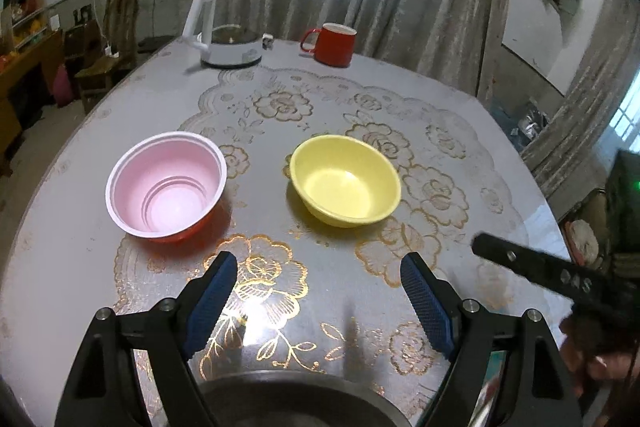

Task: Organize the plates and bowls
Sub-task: 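Move both grippers to the yellow bowl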

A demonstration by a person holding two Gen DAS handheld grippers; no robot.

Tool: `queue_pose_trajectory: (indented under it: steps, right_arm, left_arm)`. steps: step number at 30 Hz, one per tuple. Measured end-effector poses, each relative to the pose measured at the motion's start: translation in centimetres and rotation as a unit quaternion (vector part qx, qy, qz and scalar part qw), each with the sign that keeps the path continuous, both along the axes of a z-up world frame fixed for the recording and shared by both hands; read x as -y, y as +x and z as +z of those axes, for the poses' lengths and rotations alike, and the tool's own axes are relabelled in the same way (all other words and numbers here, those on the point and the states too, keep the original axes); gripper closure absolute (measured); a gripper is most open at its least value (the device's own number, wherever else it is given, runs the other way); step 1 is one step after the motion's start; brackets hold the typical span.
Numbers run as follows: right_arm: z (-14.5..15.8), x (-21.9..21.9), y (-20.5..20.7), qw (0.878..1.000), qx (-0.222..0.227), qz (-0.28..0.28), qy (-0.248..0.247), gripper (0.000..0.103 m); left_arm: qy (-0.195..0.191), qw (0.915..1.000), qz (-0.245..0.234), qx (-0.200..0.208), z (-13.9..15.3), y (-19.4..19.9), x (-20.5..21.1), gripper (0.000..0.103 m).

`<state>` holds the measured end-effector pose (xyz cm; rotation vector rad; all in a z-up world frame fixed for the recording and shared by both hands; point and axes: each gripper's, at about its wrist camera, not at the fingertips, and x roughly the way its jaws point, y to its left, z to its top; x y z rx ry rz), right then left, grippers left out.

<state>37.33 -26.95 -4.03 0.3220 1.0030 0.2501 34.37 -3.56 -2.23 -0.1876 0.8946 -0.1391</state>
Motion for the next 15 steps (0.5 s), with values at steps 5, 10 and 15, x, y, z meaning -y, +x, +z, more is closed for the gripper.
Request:
queue_pose_trajectory:
  steps: [5, 10, 15]
  right_arm:
    - [-1.6, -2.3, 3.5, 1.0, -0.015, 0.016, -0.009, 0.066]
    - [-3.3, -3.3, 6.9, 0.999, -0.035, 0.003, 0.013, 0.066]
    - [-4.9, -4.4, 9.7, 0.998, -0.056, -0.005, 0.022, 0.066]
  left_arm:
    - [-0.013, 0.9999, 0.001, -0.011, -0.7, 0.8, -0.7, 0.022]
    - [-0.027, 0.9995, 0.004, -0.019, -1.0, 1.6, -1.4, 0.022]
    - [-0.04, 0.999, 0.01, -0.016, -0.8, 2.6, -2.3, 0.023]
